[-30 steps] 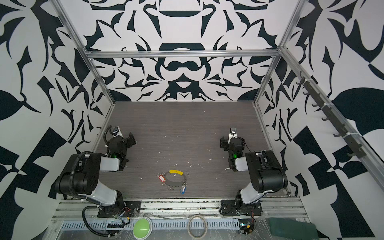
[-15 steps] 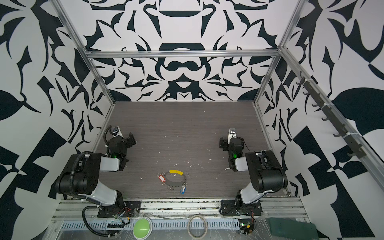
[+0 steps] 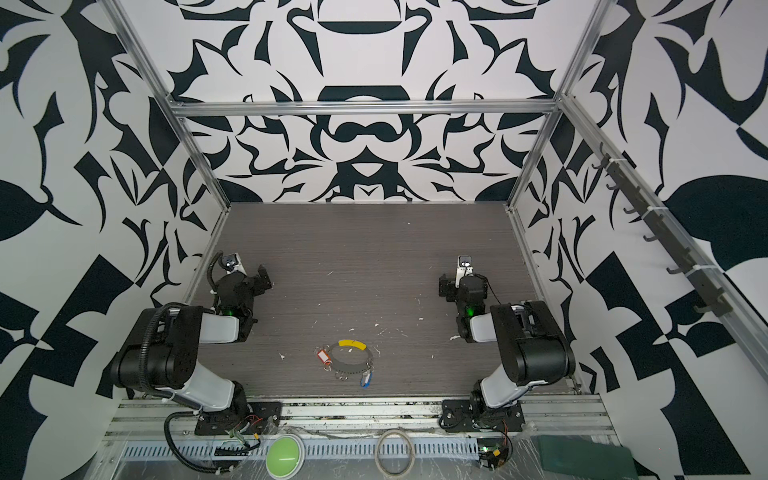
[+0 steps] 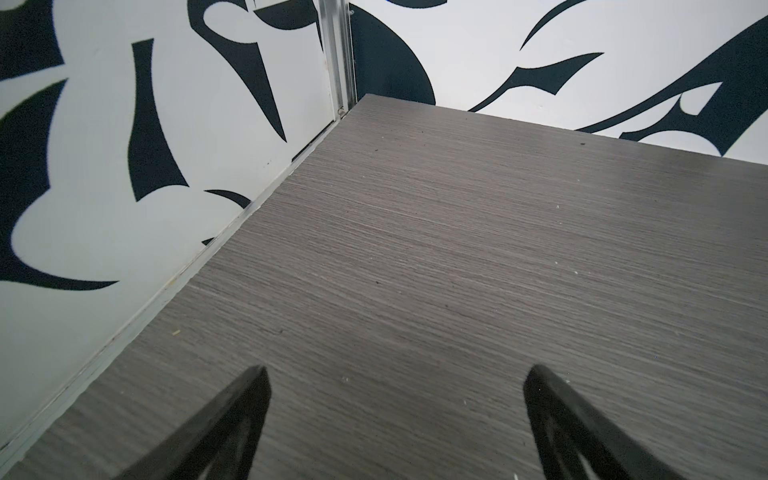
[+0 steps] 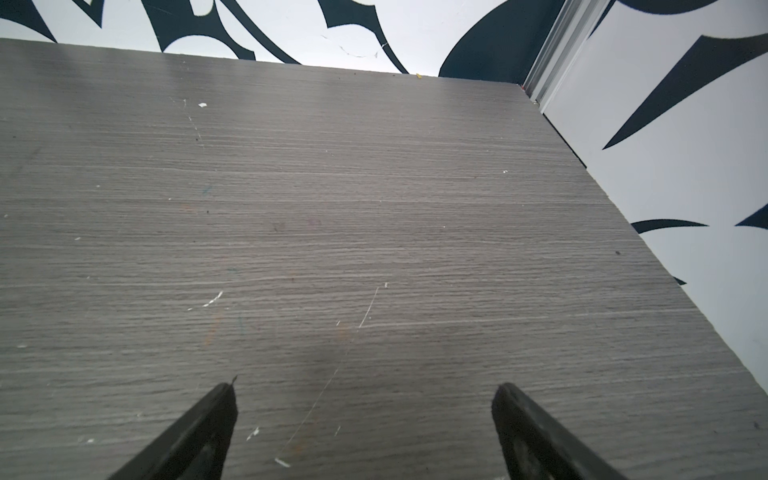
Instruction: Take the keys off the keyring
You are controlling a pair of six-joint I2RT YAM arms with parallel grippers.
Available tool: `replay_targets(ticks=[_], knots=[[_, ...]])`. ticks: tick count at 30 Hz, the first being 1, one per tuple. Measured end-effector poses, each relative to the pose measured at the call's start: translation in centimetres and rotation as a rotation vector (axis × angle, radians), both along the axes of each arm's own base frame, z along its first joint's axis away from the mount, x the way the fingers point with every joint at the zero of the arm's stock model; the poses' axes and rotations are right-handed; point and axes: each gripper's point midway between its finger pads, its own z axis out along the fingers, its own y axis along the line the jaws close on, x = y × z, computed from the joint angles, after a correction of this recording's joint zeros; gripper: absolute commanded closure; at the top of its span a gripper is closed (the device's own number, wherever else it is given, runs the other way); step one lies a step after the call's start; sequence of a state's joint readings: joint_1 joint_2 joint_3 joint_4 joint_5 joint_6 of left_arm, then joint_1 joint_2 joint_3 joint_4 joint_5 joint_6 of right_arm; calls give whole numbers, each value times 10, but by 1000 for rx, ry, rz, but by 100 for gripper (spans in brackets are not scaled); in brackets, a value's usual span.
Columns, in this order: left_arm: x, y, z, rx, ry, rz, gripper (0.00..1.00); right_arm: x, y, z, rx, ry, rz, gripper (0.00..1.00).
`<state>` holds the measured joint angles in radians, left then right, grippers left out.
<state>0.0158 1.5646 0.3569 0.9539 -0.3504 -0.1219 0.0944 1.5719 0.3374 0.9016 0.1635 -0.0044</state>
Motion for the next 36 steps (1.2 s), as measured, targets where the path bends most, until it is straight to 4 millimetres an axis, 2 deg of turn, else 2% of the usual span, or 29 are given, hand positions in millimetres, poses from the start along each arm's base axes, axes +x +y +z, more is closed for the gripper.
replay_targets(ticks=[26, 32, 36], knots=[[-1, 1, 2, 1, -5, 9, 1, -2, -2, 0, 3, 11, -5, 0], [-11, 3, 25, 17, -52, 46, 1, -2, -6, 38, 23, -18, -40, 0], [-17, 9, 56, 7, -84, 109, 1, 2, -12, 59, 48, -16, -106, 0]])
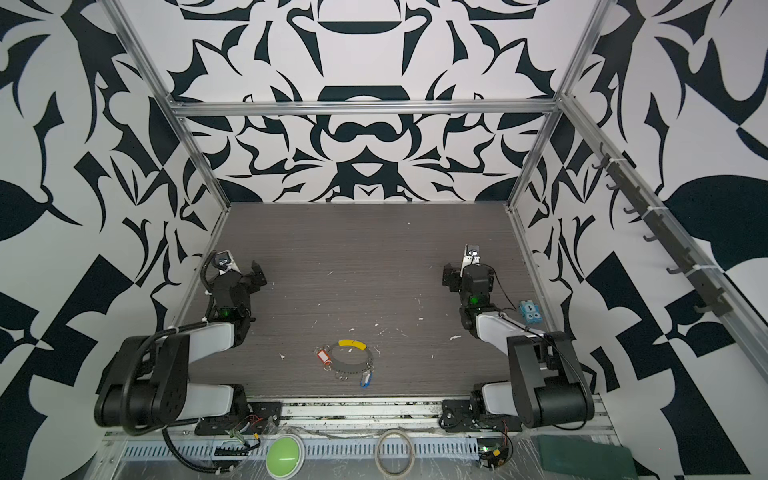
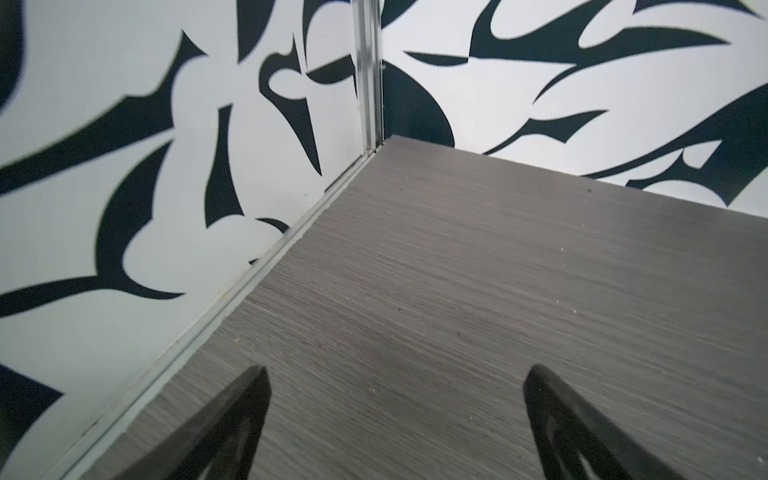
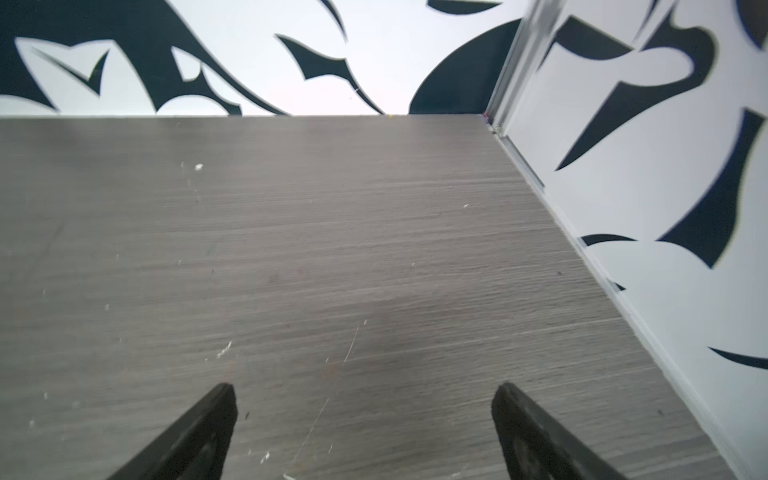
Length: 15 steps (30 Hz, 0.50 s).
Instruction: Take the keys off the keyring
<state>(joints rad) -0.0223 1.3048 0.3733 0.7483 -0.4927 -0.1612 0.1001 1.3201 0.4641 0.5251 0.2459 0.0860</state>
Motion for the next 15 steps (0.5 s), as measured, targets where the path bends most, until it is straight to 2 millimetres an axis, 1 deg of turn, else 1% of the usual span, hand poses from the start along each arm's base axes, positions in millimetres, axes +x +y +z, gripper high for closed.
replay_targets(ticks=[2, 4, 5, 7, 8, 9, 10, 12, 13, 15], knots=[[-5, 9, 26, -55, -62, 74, 1, -3, -4, 7, 7, 5, -49, 0], [-10, 21, 54, -149, -141, 172, 1, -7, -9, 12, 35, 17, -112, 0], [-13, 25, 63, -192, -169, 207, 1, -8, -10, 15, 55, 19, -139, 0], [-22, 37, 77, -341, -225, 309, 1, -12, -16, 19, 169, 27, -241, 1], [-27, 41, 79, -400, -239, 348, 1, -15, -20, 20, 229, 34, -301, 1], [-32, 45, 80, -475, -257, 384, 1, -18, -23, 21, 295, 37, -346, 10], [-38, 50, 78, -541, -272, 408, 1, -19, -24, 23, 357, 26, -365, 0], [-47, 54, 65, -650, -274, 437, 1, -23, -22, 21, 446, 16, -370, 0], [-51, 55, 58, -691, -272, 444, 1, -25, -18, 16, 488, 21, -363, 0], [-58, 50, 42, -774, -265, 440, 1, -30, -5, 3, 554, 62, -319, 3]])
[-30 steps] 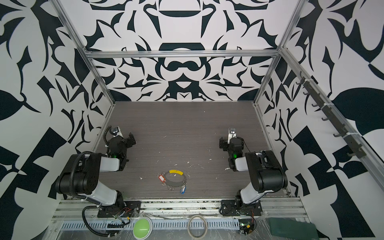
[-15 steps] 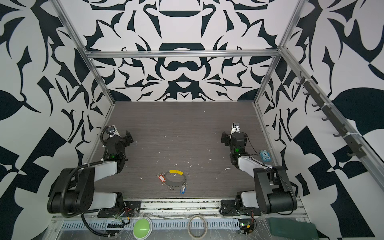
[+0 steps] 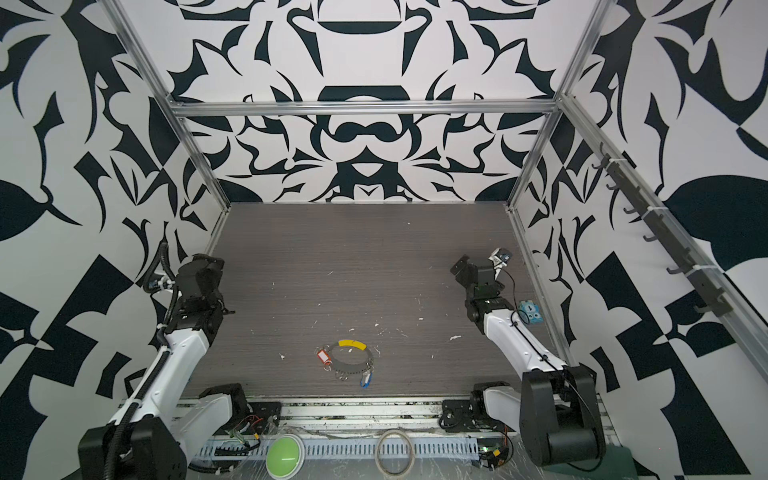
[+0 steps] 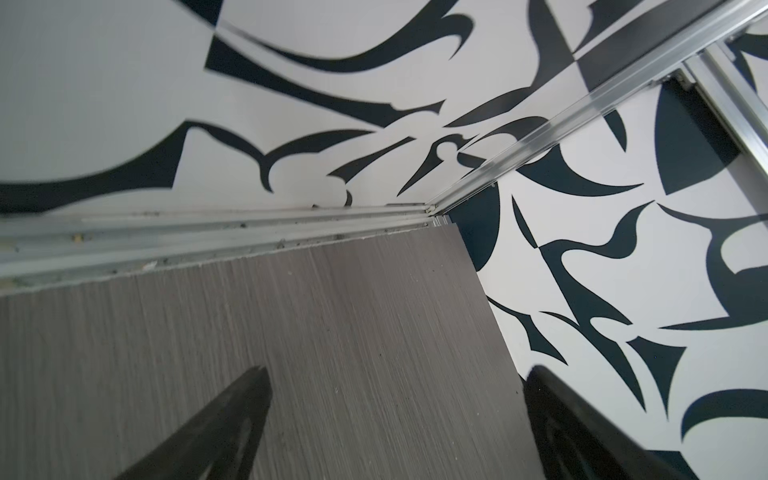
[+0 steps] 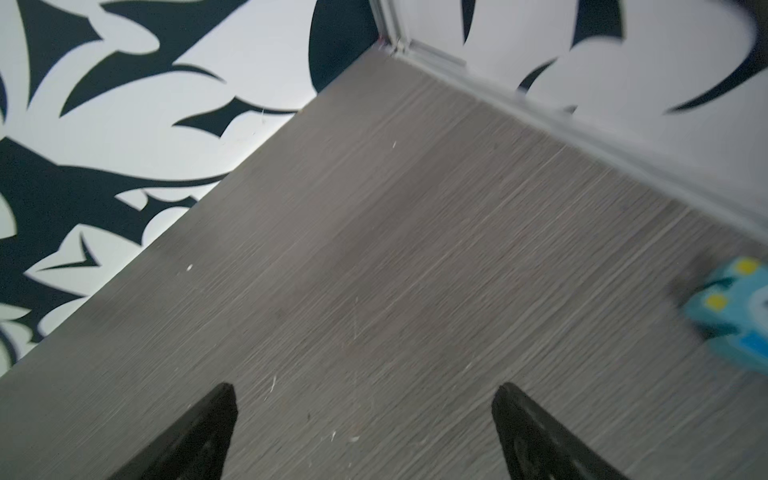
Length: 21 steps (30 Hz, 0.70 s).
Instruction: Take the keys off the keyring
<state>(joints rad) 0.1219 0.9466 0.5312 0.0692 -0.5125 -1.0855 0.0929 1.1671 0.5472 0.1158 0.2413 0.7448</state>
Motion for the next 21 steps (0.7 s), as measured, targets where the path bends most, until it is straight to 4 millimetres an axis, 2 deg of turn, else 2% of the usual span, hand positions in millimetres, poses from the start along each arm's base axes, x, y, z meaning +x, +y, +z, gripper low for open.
replay_targets(ticks=[3, 5, 8, 11, 13, 16, 21], knots=[[-9, -15, -19, -98, -32, -51, 1, -7, 26, -12, 52, 46, 92, 4], [-14, -25, -25, -137, -54, -93, 1, -12, 49, -10, 55, 51, 173, 4], [-15, -42, -13, -168, -106, -188, 1, -25, 92, 1, 45, 29, 330, 5], [-16, -60, -2, -189, -135, -293, 1, -43, 125, 5, 44, 20, 468, 18], [-17, -73, -4, -207, -120, -367, 0, -57, 143, 0, 44, 43, 555, 23], [-19, -95, -14, -244, -82, -487, 10, -82, 172, -13, 16, 104, 701, 31], [-31, -119, -54, -313, 38, -612, 11, -133, 217, -34, -38, 207, 937, 32]])
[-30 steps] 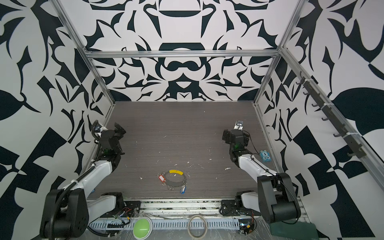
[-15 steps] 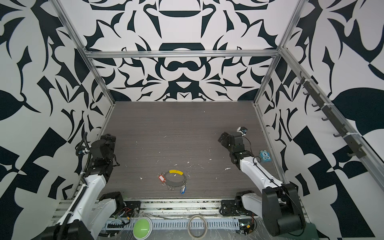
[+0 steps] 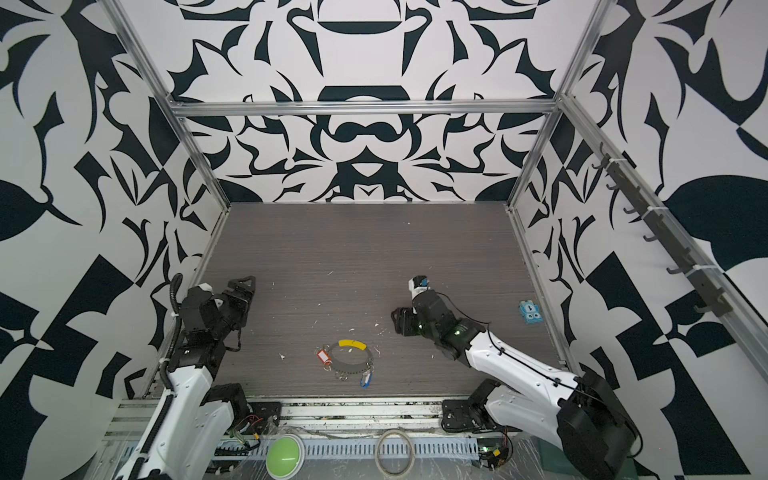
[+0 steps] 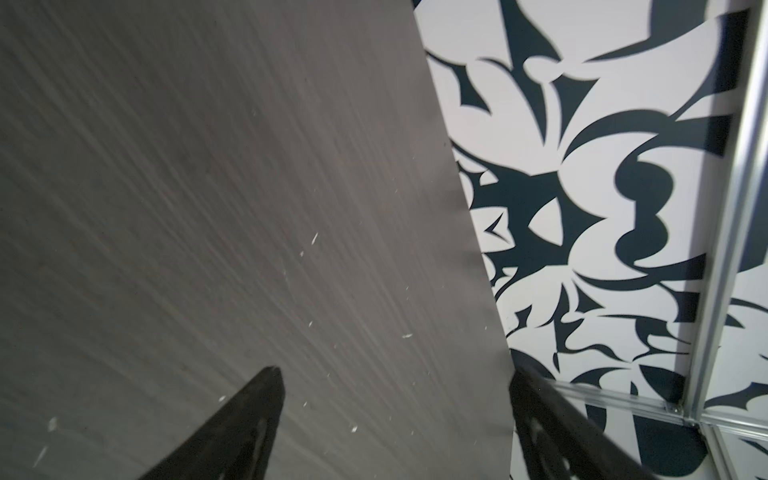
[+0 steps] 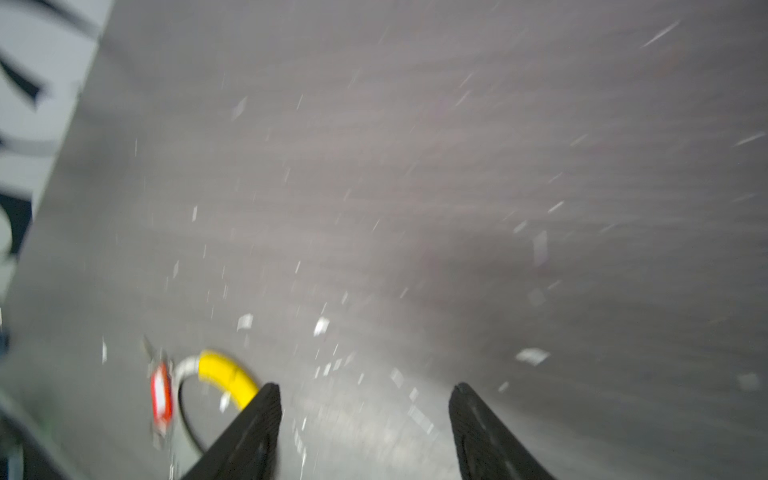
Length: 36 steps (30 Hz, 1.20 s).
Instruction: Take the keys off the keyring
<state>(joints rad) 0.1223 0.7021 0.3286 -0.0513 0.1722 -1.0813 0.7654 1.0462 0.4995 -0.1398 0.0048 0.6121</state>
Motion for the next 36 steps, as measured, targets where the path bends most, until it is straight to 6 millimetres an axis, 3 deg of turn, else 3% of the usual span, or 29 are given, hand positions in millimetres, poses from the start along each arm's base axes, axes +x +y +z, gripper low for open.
replay_targets(ticks=[4, 11, 23, 29, 36], knots=[[-7, -9, -20, -3, 68, -63, 0, -39, 26, -18, -75, 41, 150, 34], [-6, -10, -29, 59, 88, -106, 0, -74, 55, -43, -212, 38, 282, 34], [-7, -10, -17, 119, -6, -132, 0, -78, 89, -25, -280, -108, 305, 45], [-10, -10, -22, 133, -9, -139, 0, -83, 97, -38, -387, -120, 332, 49], [-8, -10, -28, 130, 10, -143, 0, -86, 88, -53, -491, -121, 332, 57]])
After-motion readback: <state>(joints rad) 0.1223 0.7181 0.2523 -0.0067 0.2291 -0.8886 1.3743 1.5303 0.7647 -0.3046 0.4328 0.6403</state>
